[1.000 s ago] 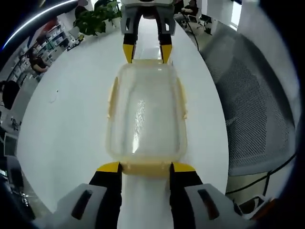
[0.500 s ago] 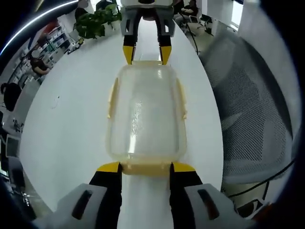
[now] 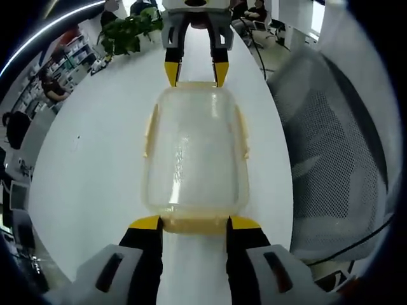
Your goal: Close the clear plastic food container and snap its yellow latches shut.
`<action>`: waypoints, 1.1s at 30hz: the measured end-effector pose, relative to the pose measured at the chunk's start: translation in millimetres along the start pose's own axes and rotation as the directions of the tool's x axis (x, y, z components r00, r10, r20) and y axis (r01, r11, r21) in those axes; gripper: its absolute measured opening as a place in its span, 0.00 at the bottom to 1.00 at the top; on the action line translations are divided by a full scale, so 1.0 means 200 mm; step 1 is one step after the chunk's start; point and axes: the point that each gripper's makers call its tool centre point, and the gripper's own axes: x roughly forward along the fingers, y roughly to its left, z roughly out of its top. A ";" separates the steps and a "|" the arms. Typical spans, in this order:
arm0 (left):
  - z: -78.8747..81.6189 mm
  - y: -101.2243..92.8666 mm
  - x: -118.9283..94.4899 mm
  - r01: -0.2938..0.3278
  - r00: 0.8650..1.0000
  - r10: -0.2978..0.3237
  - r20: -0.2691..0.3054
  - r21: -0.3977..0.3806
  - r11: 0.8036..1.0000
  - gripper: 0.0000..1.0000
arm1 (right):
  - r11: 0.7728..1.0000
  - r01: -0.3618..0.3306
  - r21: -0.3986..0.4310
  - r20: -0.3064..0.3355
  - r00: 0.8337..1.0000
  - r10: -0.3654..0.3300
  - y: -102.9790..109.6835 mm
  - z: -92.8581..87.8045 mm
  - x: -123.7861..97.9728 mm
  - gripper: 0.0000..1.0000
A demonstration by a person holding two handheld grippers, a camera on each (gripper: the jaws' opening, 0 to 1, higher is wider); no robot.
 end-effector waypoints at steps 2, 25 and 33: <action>0.03 0.00 0.01 0.000 1.000 0.000 0.000 0.003 1.000 0.38 | 1.000 0.001 0.002 0.000 1.000 -0.001 0.00 -0.02 -0.01 0.37; 0.28 -0.03 0.10 0.008 1.000 -0.008 -0.003 0.026 1.000 0.38 | 1.000 0.007 0.023 0.011 1.000 -0.007 0.05 -0.26 -0.13 0.38; 0.34 -0.04 0.13 0.011 1.000 -0.011 -0.005 0.028 1.000 0.38 | 1.000 0.006 0.025 0.013 1.000 -0.006 0.05 -0.33 -0.15 0.38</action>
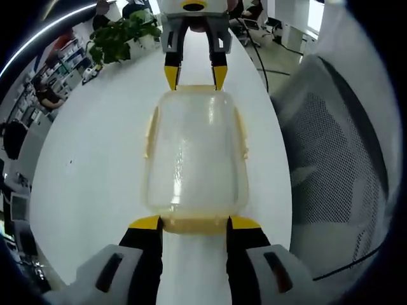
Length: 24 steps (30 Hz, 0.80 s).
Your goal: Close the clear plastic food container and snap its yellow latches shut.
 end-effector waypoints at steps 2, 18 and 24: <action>0.02 0.00 0.01 0.003 1.000 -0.003 0.001 -0.003 1.000 0.38 | 1.000 -0.001 0.000 -0.002 1.000 0.001 0.00 -0.02 -0.01 0.38; 0.15 -0.01 0.09 0.021 1.000 -0.021 0.004 0.003 1.000 0.38 | 1.000 -0.015 0.019 -0.005 1.000 0.015 0.01 -0.17 -0.06 0.38; 0.20 0.00 0.12 0.026 1.000 -0.026 0.005 0.004 1.000 0.38 | 1.000 -0.017 0.023 -0.008 1.000 0.017 0.01 -0.22 -0.07 0.38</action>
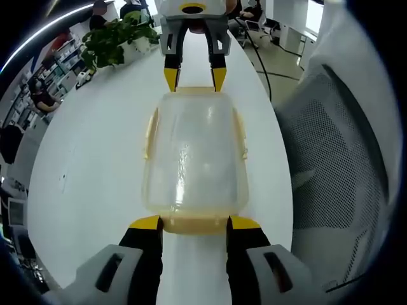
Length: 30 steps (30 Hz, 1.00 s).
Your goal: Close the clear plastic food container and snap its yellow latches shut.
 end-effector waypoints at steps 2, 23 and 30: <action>0.01 0.00 0.01 0.001 1.000 -0.001 0.001 -0.001 1.000 0.38 | 1.000 0.000 0.000 -0.001 1.000 0.000 0.00 -0.02 0.00 0.38; 0.15 0.02 0.09 0.030 0.999 -0.030 0.013 0.015 0.999 0.38 | 0.999 -0.016 0.028 -0.016 1.000 0.017 -0.01 -0.17 -0.05 0.38; 0.18 0.03 0.11 0.044 0.999 -0.045 0.017 0.017 0.999 0.38 | 0.999 -0.026 0.039 -0.020 0.999 0.026 -0.01 -0.21 -0.06 0.38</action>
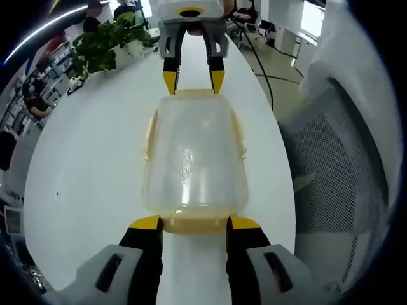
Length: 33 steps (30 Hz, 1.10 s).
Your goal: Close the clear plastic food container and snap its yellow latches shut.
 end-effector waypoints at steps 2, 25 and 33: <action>0.01 0.00 0.00 0.002 1.000 -0.002 -0.001 0.002 1.000 0.38 | 1.000 -0.003 0.004 -0.001 1.000 0.003 0.00 -0.01 0.00 0.38; 0.01 0.02 0.07 0.052 0.999 -0.052 0.005 0.002 0.999 0.38 | 0.997 -0.042 0.059 -0.008 0.999 0.043 0.01 -0.05 0.02 0.38; 0.00 0.02 0.10 0.078 0.997 -0.078 0.010 -0.008 0.997 0.38 | 0.996 -0.058 0.073 -0.008 0.998 0.059 0.01 -0.06 0.03 0.38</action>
